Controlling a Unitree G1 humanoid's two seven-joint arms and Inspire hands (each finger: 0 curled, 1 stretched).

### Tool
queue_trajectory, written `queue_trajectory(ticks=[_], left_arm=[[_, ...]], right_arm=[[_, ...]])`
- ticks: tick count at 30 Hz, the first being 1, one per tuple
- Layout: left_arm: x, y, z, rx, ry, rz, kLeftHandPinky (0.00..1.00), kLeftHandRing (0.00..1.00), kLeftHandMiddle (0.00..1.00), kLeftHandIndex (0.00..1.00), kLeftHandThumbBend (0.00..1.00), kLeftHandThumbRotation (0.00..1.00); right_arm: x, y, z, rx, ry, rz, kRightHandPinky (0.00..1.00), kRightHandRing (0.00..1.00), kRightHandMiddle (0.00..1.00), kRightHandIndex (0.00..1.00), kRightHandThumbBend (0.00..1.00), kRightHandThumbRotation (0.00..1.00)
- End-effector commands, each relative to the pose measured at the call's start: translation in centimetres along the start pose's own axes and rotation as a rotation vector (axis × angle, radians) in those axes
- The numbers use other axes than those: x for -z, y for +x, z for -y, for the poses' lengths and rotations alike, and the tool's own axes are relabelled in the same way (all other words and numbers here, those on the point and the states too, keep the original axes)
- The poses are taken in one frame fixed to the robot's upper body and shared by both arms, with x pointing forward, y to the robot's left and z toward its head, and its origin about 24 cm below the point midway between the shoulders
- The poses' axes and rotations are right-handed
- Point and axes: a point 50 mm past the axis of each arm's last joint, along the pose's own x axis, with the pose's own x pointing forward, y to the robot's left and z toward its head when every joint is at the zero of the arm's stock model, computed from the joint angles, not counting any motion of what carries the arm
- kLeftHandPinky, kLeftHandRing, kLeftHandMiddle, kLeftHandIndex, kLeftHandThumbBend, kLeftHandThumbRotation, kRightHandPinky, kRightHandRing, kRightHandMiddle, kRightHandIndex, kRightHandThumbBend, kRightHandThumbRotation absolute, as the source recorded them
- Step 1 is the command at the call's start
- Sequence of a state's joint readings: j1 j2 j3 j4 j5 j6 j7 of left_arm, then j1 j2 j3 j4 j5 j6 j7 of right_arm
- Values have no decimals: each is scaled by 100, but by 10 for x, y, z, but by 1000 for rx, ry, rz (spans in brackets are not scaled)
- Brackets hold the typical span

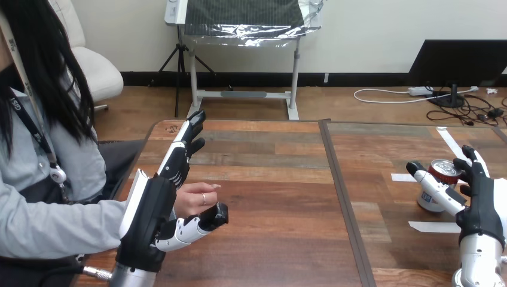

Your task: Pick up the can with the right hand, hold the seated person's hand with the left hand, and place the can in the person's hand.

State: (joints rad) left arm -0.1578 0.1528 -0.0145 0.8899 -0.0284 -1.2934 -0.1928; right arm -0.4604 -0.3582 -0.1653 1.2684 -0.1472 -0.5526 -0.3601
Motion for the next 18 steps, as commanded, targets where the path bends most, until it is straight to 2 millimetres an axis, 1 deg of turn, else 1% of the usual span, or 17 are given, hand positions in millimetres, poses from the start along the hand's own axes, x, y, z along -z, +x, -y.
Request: queue_trajectory(ticks=[1,7,13,18], left_arm=[[-7,14,-7,-9,30,70,92,97,99,94,100,72],[-7,16,-6,-8,24,72,92,97,99,95,100,72],[-7,16,-5,-10,25,74,91,97,98,94,100,72],[-7,17,-4,-9,24,71,91,97,99,94,100,73]], right_arm=[[-16,10,-2,6,29,38,87,88,87,93,99,49],[-17,10,-2,6,12,47,85,87,86,92,100,51],[-19,9,-3,7,17,64,85,87,86,93,98,50],[-20,9,-3,5,26,70,85,87,87,93,99,52]])
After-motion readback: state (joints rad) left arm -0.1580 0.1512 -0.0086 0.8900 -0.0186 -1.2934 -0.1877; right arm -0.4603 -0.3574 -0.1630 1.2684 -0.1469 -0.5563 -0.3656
